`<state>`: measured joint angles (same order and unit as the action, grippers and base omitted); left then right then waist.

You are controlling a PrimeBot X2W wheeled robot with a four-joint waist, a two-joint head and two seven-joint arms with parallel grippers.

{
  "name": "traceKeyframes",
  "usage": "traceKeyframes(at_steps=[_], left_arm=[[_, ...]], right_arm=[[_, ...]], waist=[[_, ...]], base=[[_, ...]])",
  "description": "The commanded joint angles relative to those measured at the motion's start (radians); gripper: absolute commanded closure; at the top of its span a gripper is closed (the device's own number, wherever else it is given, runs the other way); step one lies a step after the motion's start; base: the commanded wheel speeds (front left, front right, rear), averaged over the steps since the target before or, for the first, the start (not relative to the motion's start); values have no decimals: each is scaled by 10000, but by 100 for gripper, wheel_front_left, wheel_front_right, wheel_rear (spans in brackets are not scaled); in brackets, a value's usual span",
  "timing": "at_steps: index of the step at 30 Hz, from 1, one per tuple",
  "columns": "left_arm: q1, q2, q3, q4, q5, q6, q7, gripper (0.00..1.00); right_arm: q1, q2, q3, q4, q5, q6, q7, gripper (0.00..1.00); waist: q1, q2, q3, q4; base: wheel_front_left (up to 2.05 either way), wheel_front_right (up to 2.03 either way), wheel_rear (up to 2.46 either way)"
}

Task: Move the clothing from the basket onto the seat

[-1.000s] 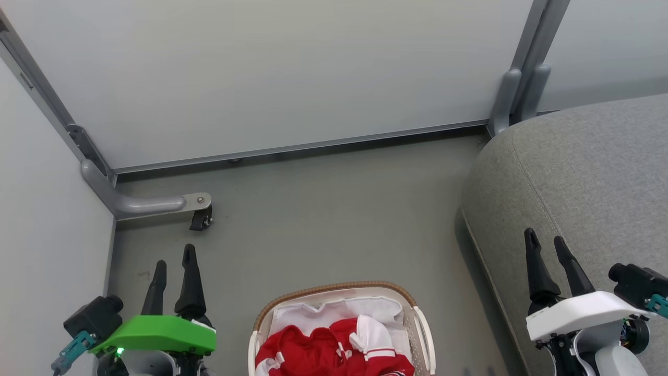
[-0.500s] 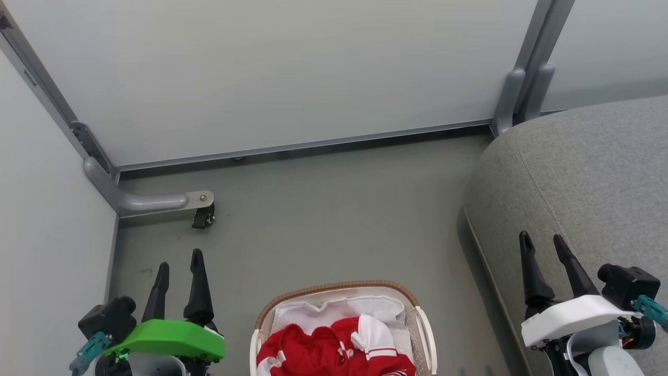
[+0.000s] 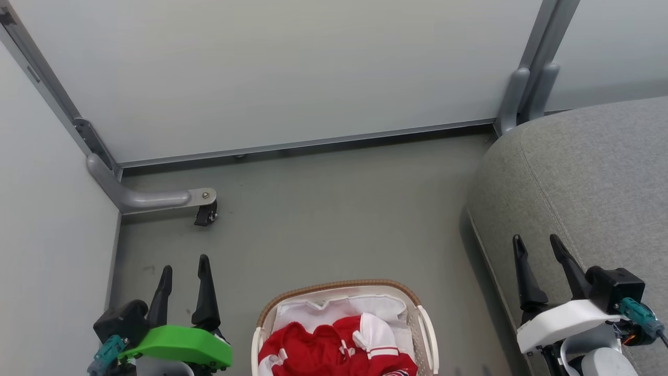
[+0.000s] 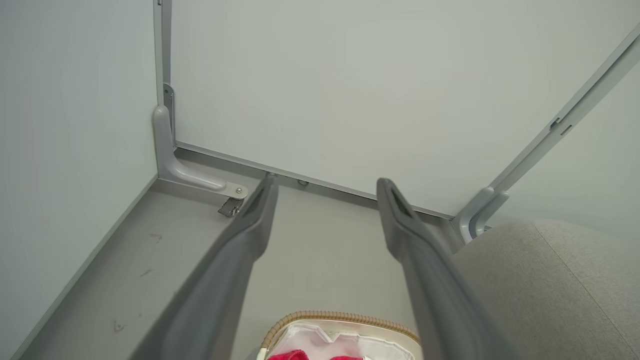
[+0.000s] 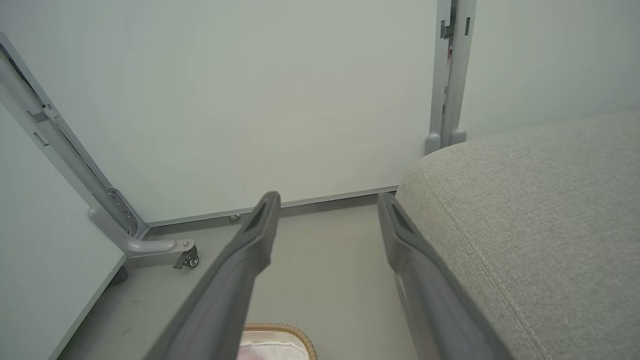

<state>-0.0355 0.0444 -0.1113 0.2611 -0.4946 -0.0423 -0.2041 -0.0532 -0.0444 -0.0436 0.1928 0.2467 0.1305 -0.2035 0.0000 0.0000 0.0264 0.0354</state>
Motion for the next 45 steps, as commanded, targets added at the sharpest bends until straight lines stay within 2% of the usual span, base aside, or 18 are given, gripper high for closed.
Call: traceKeyframes(at_steps=[1,30,45], left_arm=[[70,77,-43,1,203,69,-90,0],[100,91,-343,706,1841,69,-643,0],[134,89,-343,842,1736,77,-606,0]], right_arm=[[53,-60,34,-20,-288,3,-101,0],[192,-86,131,141,-2373,2,-642,0],[212,-87,108,209,-2332,2,-632,0]], waist=[[0,0,2,7],[0,0,32,116],[0,0,-22,170]], base=[[0,0,0],[0,0,0],[0,0,0]])
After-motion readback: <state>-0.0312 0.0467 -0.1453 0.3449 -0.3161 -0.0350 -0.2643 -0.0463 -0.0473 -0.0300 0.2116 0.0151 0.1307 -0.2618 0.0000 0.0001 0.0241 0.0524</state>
